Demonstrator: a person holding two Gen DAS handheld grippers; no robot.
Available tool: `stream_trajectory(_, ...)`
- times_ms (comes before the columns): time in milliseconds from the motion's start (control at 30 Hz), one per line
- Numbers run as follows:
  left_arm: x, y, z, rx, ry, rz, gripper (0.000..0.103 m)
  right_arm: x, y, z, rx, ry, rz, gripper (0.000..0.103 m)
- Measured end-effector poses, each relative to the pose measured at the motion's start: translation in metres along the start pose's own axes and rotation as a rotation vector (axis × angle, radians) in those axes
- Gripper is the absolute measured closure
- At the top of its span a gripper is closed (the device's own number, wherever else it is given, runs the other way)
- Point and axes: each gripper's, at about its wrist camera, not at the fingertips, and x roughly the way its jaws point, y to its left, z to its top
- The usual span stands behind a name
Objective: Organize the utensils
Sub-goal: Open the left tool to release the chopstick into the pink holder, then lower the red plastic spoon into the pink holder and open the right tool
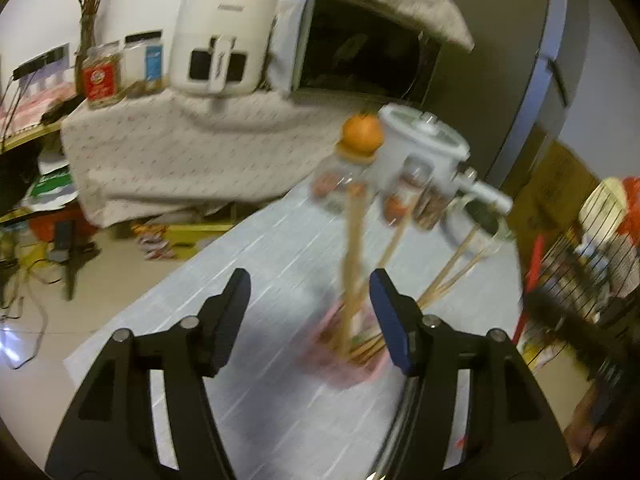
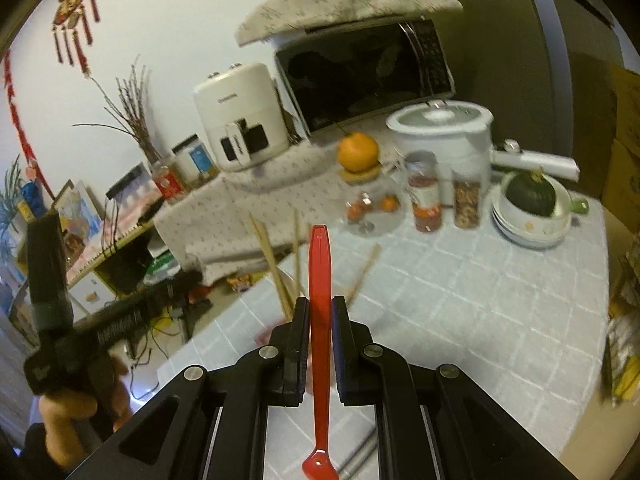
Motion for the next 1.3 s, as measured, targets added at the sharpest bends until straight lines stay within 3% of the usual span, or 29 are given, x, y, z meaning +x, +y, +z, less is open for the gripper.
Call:
stream_trajectory(167, 0.009, 0.024, -0.014, 0.014, 0.14, 0.057, 0.036, 0.014, 0.029, 0.011, -0.053, -0.085, -0.027, 0.092)
stream_trajectory(367, 0.01, 0.042, -0.019, -0.008, 0.218, 0.058, 0.036, 0.039, 0.066, 0.024, -0.134, -0.215, -0.068, 0.092)
stream_trajectory(567, 0.004, 0.06, -0.017, -0.038, 0.219, 0.085, 0.036, 0.061, 0.085, 0.002, -0.176, -0.347, -0.165, 0.092)
stream_trajectory(800, -0.001, 0.073, -0.016, -0.049, 0.21, 0.088, 0.036, 0.087, 0.083, -0.016, -0.112, -0.365, -0.24, 0.092)
stream_trajectory(1133, -0.005, 0.073, -0.018, -0.052, 0.206, 0.082, 0.036, 0.091, 0.085, -0.036, -0.132, -0.361, -0.306, 0.092)
stream_trajectory(1167, -0.005, 0.072, -0.018, -0.052, 0.206, 0.084, 0.036, 0.09, 0.084, -0.036, -0.128, -0.36, -0.298, 0.088)
stream_trajectory(1267, -0.004, 0.07, -0.018, -0.038, 0.213, 0.088, 0.036, 0.075, 0.081, -0.029, -0.105, -0.365, -0.267, 0.059)
stream_trajectory(1300, -0.003, 0.067, -0.018, -0.028, 0.215, 0.091, 0.036, 0.069, 0.081, -0.027, -0.102, -0.373, -0.26, 0.055)
